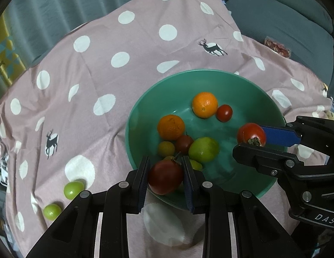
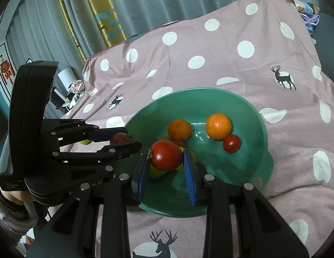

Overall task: Organize fruits
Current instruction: 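Hold both red tomatoes above the green bowl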

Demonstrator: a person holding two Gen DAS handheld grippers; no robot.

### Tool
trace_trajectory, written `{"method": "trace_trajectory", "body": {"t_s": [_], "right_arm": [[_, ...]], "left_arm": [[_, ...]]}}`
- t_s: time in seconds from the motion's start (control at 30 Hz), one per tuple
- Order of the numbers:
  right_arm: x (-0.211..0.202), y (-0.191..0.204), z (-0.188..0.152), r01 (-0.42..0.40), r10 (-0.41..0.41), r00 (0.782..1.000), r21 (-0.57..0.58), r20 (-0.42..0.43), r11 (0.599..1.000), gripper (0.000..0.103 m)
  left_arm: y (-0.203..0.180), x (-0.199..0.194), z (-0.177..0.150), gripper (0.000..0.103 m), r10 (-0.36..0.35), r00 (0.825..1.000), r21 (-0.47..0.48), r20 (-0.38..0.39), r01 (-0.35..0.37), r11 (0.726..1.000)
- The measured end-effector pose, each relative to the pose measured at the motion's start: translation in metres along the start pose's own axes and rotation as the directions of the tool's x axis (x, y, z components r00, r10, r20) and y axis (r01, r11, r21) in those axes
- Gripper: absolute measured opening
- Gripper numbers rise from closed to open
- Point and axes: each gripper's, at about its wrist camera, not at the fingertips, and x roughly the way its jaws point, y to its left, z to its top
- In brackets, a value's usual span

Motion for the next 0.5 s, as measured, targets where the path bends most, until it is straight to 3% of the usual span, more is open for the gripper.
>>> {"method": "trace_trajectory", "body": {"t_s": [0.5], "right_arm": [[-0.0006,0.0004,-0.0001,0.006,-0.006,1.0,0.0,-0.001,1.0,0.032]], "left_arm": [[-0.0041,0.0032,0.001,0.03,0.008,1.0,0.02,-0.017,-0.008,1.0]]}}
